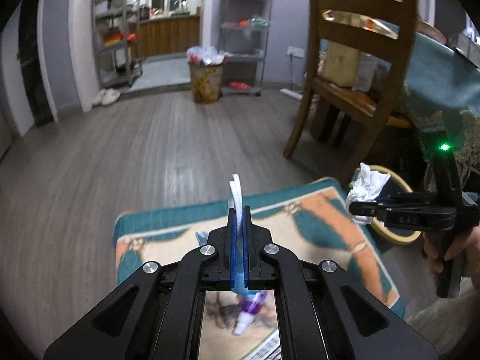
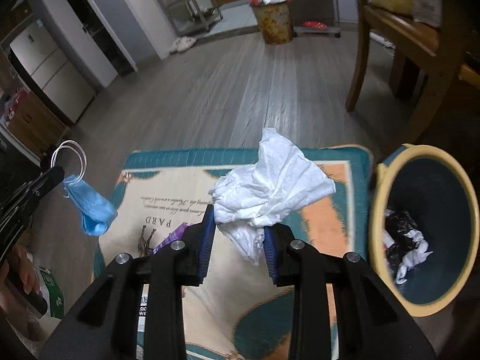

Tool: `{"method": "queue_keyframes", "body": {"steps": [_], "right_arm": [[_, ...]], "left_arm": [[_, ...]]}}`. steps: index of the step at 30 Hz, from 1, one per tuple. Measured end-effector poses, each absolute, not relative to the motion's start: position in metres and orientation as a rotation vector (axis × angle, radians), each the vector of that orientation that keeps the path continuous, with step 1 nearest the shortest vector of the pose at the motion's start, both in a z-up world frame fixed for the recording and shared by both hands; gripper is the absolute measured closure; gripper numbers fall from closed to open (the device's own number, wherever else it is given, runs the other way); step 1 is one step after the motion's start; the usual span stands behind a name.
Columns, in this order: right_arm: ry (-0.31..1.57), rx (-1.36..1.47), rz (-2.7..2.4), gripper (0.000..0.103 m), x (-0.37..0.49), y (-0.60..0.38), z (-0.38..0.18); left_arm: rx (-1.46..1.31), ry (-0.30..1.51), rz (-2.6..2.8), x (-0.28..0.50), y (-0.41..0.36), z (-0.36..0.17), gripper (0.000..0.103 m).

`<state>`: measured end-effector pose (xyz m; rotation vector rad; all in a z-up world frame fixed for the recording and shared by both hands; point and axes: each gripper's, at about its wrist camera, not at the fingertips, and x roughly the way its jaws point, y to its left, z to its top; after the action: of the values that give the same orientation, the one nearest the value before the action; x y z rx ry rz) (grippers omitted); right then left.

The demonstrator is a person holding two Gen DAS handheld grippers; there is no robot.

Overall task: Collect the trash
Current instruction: 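Carry the tissue and blue mask over the bin and open both tools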

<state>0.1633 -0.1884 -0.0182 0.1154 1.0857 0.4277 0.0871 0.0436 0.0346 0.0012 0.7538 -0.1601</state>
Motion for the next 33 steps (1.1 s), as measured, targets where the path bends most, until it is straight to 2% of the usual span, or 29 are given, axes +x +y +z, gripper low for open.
{"method": "queue_keyframes", "body": {"steps": [11, 19, 33], "right_arm": [[1.002, 0.215, 0.319, 0.074, 0.163, -0.294, 0.009], [0.986, 0.262, 0.197, 0.074, 0.166, -0.369, 0.002], [1.063, 0.324, 0.031, 0.074, 0.168, -0.453, -0.039]], "left_arm": [[0.048, 0.715, -0.277, 0.111, -0.047, 0.045, 0.099], [0.075, 0.702, -0.395, 0.132, -0.128, 0.040, 0.099], [0.166, 0.805, -0.567, 0.159, -0.250, -0.022, 0.099]]}}
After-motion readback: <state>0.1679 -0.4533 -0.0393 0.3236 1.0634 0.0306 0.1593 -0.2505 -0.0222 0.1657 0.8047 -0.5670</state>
